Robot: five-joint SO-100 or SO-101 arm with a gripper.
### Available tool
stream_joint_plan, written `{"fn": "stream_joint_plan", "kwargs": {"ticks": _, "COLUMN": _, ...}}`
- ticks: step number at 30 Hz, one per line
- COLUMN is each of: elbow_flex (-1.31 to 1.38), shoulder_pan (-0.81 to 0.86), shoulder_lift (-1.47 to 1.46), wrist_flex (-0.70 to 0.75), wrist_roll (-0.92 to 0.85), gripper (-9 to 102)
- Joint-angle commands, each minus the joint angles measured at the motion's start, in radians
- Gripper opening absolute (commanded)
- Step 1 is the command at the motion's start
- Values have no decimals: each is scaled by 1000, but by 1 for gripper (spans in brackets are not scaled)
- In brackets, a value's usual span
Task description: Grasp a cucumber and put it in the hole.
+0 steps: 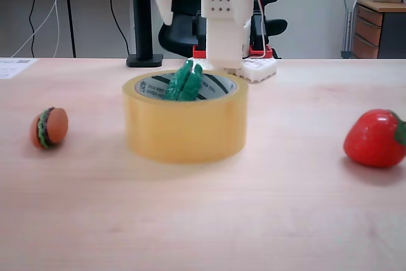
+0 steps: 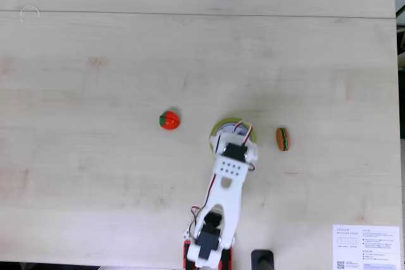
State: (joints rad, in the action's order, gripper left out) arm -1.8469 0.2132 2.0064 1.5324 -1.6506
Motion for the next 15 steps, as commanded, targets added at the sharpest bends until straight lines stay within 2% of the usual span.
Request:
{"fn": "stream_joint_plan", "kwargs": {"ticks": 1, "elbow_flex": -72, "shoulder_pan": 3, "shoulder_lift": 179, "wrist_flex": -14, "wrist_roll": -3, "gripper": 27}}
{"fn": "stream_joint_plan", "kwargs": {"ticks": 15, "elbow_flex": -451, "shoulder_pan": 3, "shoulder_lift": 569, "wrist_flex": -71, "wrist_roll": -2, "gripper": 23}}
